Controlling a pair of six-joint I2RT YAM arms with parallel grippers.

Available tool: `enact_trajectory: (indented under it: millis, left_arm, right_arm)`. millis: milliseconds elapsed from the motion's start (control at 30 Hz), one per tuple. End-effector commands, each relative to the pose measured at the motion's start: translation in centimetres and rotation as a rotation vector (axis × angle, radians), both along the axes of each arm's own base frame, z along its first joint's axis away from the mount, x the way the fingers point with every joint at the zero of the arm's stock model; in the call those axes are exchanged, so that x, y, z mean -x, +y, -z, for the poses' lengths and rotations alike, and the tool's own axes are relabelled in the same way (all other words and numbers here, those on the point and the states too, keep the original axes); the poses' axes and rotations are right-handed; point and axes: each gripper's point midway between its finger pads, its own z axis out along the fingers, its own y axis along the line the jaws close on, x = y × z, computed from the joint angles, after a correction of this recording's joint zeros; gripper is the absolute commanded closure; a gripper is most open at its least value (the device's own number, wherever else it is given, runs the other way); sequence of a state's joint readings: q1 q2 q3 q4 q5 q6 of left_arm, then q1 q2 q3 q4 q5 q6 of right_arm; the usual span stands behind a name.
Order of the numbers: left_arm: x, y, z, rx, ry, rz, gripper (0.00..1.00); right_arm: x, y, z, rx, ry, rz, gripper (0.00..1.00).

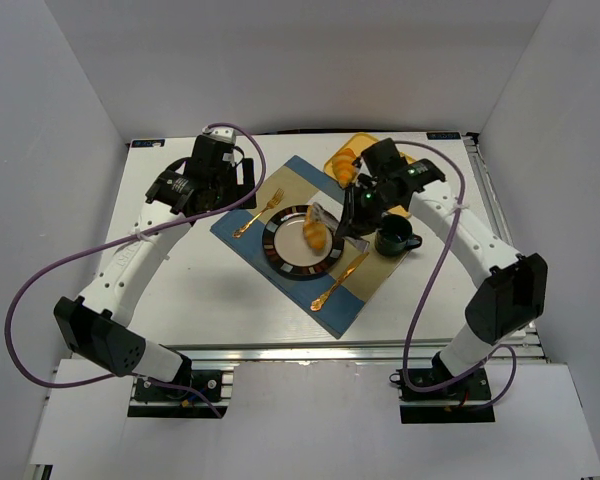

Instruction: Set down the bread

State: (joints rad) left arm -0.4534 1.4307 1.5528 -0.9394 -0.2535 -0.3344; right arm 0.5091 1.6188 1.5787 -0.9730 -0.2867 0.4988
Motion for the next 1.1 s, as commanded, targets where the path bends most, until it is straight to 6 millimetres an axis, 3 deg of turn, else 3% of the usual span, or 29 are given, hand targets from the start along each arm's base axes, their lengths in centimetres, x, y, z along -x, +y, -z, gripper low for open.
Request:
enact_trajectory:
  millis: [0, 267, 467, 533, 733, 867, 1067]
  left_arm:
    - [0.7, 0.3, -1.7, 0.034, -0.042, -0.003, 0.02]
    - [1.1, 0.9, -1.6, 0.009, -0.038, -0.013, 0.02]
    - [1.0, 0.8, -1.4, 0.01, -0.031, -0.011, 0.02]
    - [0.9, 0.8, -1.2, 0.009, -0.027, -0.012, 0.02]
    - [0.9, 0.8, -1.2, 0.008, -0.027, -0.013, 0.02]
    - [0.7, 1.2, -1.4, -0.014, -0.03, -0.018, 0.02]
    - [0.7, 1.5, -1.5, -0.034, -0.035, -0.021, 0.02]
  right_arm:
    - [0.1, 3.0, -0.6, -0.119, -0.013, -0.064, 0.89]
    - [1.1, 5.1, 0.0, -0.145, 0.023, -0.129, 0.9]
    - [-0.5, 4.6, -1.4, -0.071, -0.082, -0.114, 0.89]
    - [-2.4, 3.4, -2.3, -0.021, -0.153, -0.049, 0.87]
    - [-6.7, 1.3, -3.6, 0.038, -0.206, 0.16, 0.69]
    - [-9.7, -1.5, -3.3, 0.12, -0.232, 0.321, 0.63]
    - [-12.5, -5.4, -2.9, 0.167, -0.24, 0.469, 0.51]
